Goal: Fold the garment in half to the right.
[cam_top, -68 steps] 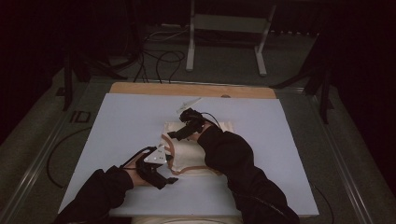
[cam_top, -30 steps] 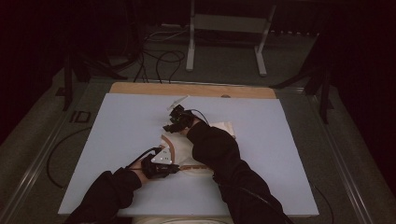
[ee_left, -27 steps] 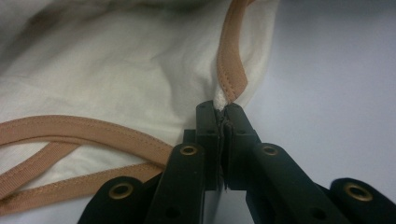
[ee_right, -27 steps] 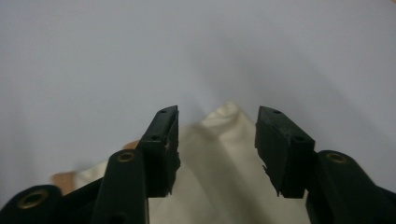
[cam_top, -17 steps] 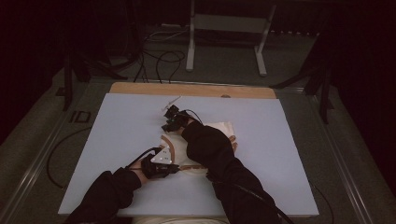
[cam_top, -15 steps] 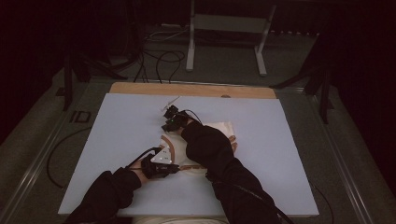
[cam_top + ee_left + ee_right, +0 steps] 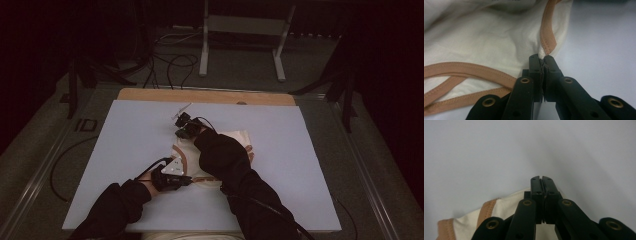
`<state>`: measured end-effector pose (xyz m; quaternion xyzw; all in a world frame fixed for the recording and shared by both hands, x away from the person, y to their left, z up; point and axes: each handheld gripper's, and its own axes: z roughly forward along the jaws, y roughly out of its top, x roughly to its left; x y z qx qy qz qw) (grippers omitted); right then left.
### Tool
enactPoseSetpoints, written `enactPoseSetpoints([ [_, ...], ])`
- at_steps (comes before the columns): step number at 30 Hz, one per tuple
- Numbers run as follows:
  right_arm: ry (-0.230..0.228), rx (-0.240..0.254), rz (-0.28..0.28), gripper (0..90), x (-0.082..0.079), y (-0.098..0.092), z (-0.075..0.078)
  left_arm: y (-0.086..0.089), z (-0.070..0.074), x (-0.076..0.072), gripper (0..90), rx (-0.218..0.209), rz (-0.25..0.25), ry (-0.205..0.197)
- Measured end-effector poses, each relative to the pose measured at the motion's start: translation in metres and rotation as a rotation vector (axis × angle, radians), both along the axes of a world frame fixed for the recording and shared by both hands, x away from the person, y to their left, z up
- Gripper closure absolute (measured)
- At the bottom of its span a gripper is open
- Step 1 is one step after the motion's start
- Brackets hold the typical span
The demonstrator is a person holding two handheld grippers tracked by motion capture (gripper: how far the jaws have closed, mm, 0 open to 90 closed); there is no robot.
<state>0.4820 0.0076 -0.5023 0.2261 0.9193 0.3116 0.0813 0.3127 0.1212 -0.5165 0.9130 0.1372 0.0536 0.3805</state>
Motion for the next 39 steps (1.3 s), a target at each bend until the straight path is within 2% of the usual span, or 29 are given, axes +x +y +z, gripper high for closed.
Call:
enactPoseSetpoints([
  [7,-0.016,0.041,0.008,89.4,-0.005,-0.009,0.015,0.001,0.004,-0.001,87.4,-0.007,-0.011,-0.016],
  [15,-0.041,0.062,0.004,89.5,-0.009,-0.021,0.03,-0.001,0.008,-0.002,87.3,0.008,-0.026,-0.03],
  [20,-0.05,0.07,-0.003,89.6,-0.01,-0.025,0.036,0.0,0.011,-0.002,87.4,0.004,-0.026,-0.033],
  [23,-0.075,0.072,-0.003,89.6,-0.01,-0.031,0.043,-0.001,0.016,-0.004,87.3,0.007,-0.031,-0.045],
  [28,-0.078,0.084,-0.007,89.6,-0.012,-0.036,0.048,-0.003,0.021,-0.004,87.4,0.011,-0.044,-0.048],
  [39,-0.11,0.117,-0.041,89.6,-0.017,-0.061,0.065,-0.015,0.041,-0.004,87.3,0.046,-0.086,-0.093],
])
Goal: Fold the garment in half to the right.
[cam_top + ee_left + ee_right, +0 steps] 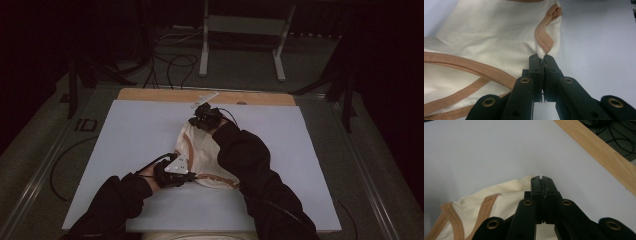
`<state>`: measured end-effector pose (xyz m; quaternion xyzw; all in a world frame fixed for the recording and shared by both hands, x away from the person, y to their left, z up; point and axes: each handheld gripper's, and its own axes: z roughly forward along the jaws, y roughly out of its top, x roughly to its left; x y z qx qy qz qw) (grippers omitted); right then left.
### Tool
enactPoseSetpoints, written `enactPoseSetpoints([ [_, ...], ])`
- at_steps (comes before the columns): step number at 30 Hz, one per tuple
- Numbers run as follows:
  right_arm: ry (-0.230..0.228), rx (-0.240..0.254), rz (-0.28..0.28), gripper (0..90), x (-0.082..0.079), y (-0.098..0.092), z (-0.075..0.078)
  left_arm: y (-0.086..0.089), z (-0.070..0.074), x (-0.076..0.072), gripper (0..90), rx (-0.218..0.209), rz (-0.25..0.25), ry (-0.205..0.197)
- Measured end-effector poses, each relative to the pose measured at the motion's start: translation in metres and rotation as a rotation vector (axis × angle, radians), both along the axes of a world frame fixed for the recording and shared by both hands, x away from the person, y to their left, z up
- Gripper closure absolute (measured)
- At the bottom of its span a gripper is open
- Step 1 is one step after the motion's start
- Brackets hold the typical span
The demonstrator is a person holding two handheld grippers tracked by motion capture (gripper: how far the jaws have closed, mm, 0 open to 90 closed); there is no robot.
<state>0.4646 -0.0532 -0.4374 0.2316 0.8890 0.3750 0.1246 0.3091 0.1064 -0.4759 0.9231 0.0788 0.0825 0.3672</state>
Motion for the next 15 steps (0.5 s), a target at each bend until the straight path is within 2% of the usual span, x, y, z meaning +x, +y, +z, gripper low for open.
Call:
enactPoseSetpoints([
  [7,-0.01,0.018,-0.028,89.6,-0.003,-0.017,0.006,-0.008,0.008,0.001,87.3,0.006,-0.018,-0.01],
  [8,-0.011,0.024,-0.038,89.6,-0.004,-0.023,0.008,-0.011,0.011,0.002,87.3,0.019,-0.03,-0.02],
  [15,-0.024,0.035,-0.067,89.6,-0.009,-0.045,0.015,-0.024,0.019,0.004,87.3,0.037,-0.059,-0.032],
])
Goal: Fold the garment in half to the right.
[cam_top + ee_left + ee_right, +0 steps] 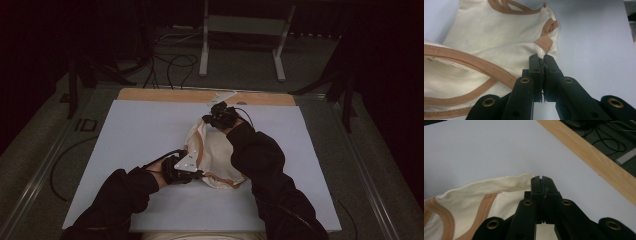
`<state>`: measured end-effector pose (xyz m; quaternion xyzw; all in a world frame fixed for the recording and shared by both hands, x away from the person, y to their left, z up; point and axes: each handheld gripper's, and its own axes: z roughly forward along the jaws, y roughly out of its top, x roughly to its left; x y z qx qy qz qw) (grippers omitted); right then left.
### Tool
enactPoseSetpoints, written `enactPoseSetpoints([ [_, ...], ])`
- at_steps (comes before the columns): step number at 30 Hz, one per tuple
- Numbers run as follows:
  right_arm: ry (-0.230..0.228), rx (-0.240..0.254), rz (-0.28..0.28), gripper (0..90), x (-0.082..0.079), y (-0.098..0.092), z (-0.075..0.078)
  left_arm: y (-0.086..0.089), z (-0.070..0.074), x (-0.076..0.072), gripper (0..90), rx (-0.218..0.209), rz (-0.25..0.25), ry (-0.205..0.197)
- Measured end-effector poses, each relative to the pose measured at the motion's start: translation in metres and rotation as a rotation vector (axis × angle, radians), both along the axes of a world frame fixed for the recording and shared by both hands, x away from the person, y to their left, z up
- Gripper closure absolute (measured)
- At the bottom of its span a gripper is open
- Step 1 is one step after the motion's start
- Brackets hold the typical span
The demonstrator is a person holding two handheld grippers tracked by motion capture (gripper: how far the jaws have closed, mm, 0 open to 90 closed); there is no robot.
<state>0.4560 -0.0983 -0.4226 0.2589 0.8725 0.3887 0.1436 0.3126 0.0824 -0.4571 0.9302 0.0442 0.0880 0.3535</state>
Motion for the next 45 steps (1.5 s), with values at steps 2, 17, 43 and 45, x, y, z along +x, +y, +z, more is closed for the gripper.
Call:
enactPoseSetpoints([
  [2,0.0,0.008,-0.013,89.6,-0.001,-0.009,0.002,-0.004,0.002,0.001,87.2,0.007,-0.008,0.002],
  [17,-0.001,0.027,-0.087,89.6,-0.005,-0.052,-0.001,-0.045,0.009,0.006,87.1,0.059,-0.089,-0.008],
  [43,0.04,0.046,-0.171,89.6,-0.006,-0.098,-0.024,-0.089,-0.007,0.019,86.7,0.119,-0.141,0.053],
  [45,0.044,0.043,-0.177,89.6,-0.006,-0.101,-0.027,-0.091,-0.008,0.019,86.7,0.122,-0.142,0.056],
])
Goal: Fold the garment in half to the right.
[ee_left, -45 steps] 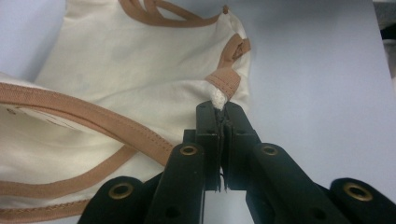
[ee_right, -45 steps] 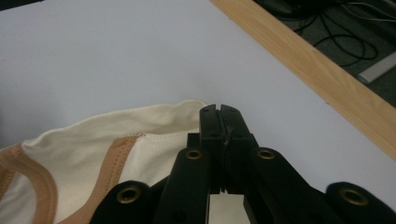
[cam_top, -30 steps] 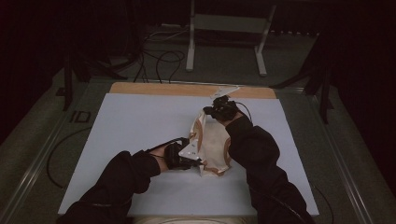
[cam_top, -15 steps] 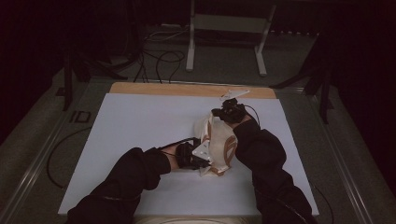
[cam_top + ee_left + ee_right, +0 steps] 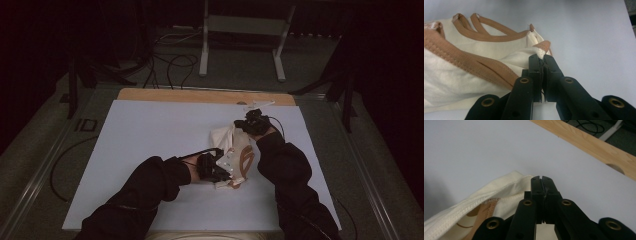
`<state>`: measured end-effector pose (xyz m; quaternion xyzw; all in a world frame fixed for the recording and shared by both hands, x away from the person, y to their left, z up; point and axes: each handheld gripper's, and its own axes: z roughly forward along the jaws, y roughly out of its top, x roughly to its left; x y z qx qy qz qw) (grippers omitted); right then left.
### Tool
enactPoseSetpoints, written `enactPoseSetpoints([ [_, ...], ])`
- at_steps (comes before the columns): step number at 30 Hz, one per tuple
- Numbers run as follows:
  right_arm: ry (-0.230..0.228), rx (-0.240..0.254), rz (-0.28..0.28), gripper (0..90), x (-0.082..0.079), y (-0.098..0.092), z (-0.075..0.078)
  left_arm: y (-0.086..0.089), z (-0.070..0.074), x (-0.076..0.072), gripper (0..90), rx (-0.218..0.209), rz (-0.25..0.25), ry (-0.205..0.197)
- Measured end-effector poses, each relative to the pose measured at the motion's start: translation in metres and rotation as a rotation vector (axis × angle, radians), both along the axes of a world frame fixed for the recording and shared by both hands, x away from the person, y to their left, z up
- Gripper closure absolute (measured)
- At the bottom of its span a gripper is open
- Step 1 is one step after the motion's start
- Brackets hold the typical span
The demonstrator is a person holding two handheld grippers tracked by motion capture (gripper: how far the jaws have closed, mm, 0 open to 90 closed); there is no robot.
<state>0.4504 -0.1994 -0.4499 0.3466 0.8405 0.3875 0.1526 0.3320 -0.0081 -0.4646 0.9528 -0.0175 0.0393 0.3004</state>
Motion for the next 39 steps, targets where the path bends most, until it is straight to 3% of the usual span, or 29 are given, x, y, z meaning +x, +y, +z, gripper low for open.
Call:
enactPoseSetpoints([
  [39,0.065,-0.005,-0.067,89.5,0.0,-0.028,-0.045,-0.028,-0.021,-0.001,86.6,0.031,0.019,0.048],
])
